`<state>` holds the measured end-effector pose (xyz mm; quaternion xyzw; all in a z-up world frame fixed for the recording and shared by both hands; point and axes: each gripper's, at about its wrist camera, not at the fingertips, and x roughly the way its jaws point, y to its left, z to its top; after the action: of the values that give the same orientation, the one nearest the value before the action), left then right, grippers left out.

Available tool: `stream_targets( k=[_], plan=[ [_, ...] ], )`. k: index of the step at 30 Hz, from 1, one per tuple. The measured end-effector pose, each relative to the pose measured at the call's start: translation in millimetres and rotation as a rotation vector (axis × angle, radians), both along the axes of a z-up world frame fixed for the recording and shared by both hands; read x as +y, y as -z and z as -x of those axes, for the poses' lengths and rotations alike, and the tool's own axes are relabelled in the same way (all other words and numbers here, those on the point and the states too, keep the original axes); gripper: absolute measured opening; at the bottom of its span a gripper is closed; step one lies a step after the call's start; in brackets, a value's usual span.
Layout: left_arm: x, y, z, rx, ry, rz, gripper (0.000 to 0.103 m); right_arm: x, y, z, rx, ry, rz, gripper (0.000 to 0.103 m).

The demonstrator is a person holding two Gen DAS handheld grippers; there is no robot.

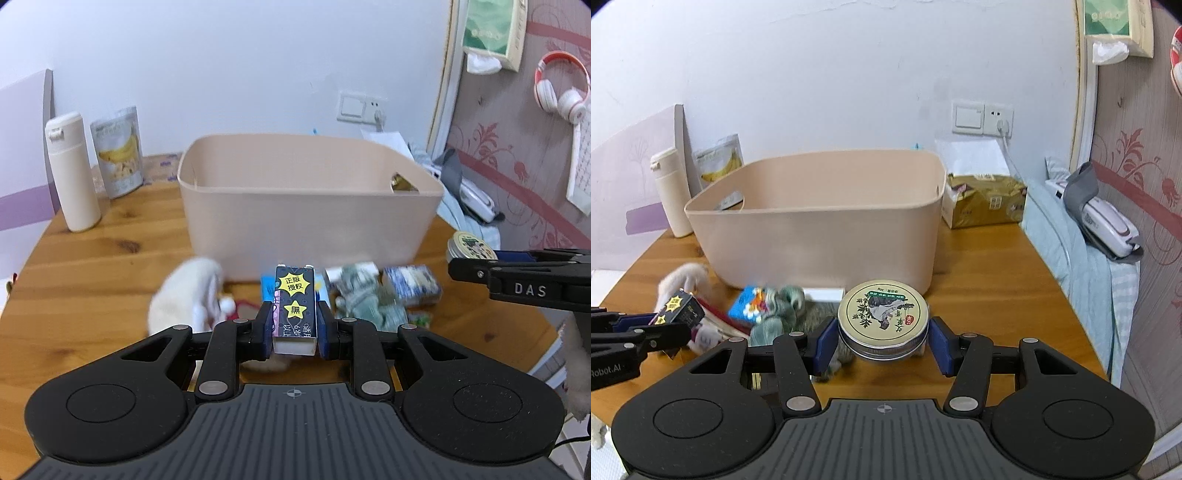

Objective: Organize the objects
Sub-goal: 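Lift both held items over the beige bin and open both grippers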

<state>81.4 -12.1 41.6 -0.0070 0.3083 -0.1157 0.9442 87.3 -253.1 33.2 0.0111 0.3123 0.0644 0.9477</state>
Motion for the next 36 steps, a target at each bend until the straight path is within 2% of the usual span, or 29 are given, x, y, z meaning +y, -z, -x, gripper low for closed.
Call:
stream_targets(
  k=[5, 16, 27, 36],
  plan=[
    [7.4, -19.5, -16.3, -0.03, 0.0, 0.02, 0.023, 2.8, -18.9, -11.8, -0.02, 0.0, 0.01, 0.051],
    [10.6, -47.5, -63.4, -0.068, -0.013, 0.002, 0.023, 2.7, -48.0, -46.2, -0.074, 0.011, 0.021, 0.051],
    [5.0, -50.8, -136.9, -0.069, -0.022, -0.02, 0.023, -3.9, -53.5, -97.0, -0.075, 0.02, 0.031, 0.051],
    [-12.3, -34.6, -184.8, -0.043, -0.002, -0.078, 0.023, -4.1, -46.1, -136.4, -0.044, 0.031, 0.028, 0.051]
  ],
)
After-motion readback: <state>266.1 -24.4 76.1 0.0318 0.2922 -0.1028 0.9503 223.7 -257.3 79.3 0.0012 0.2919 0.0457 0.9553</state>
